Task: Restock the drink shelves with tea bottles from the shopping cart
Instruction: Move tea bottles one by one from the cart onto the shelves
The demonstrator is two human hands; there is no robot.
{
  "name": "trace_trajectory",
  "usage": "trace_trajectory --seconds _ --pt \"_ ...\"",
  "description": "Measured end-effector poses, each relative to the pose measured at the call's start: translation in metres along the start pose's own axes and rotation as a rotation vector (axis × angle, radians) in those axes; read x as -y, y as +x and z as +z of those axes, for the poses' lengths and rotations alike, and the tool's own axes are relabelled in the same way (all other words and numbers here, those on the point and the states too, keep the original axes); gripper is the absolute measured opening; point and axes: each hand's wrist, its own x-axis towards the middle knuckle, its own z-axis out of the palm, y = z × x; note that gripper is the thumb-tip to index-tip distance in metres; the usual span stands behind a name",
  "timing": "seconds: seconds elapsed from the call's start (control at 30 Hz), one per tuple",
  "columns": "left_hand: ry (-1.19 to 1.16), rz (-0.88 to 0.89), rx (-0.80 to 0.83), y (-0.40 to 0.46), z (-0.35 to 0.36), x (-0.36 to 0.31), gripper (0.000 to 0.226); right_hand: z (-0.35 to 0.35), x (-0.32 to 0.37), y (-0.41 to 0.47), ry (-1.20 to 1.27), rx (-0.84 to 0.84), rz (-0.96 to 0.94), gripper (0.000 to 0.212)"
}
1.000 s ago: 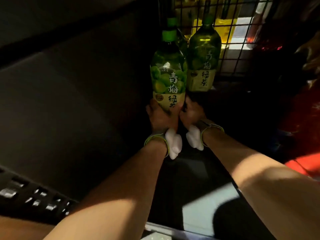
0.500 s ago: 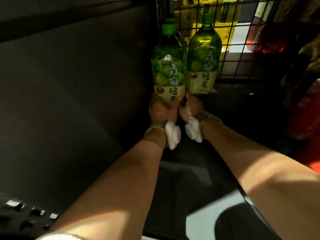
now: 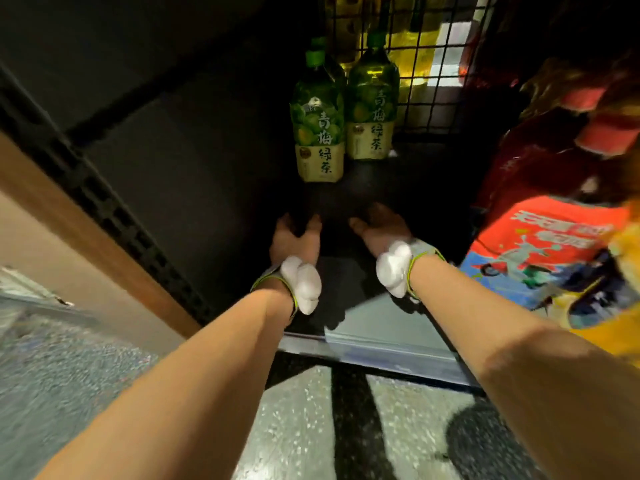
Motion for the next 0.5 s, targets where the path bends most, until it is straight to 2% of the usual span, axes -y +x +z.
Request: trace_trajectory --seconds 0.2,0.27,0.37,0.4,0.5 --pt "-0.141 -0.175 0.044 -0.054 -0.019 -0.013 0.046 -0.013 0.007 -0.067 0.358 -0.084 0.113 0.047" --pt "-0.172 -0.226 0.017 -0.062 -0.023 -0.017 0.036 -0.018 0.015 -0.083 0.359 -0.103 0.098 0.036" --pt "-0.189 -0.268 0.044 -0.075 -0.031 -0.032 0.009 -0.034 0.028 -0.107 0.386 -0.144 0.113 0.013" --pt "-0.178 -0.284 0.090 -0.082 -0.033 -0.040 0.015 -0.046 0.033 -0.117 0.397 -0.148 0.142 0.011" --pt "-0.109 -0.270 0.181 -0.104 -0.043 -0.054 0.018 -0.067 0.045 -0.144 0.363 -0.069 0.137 0.025"
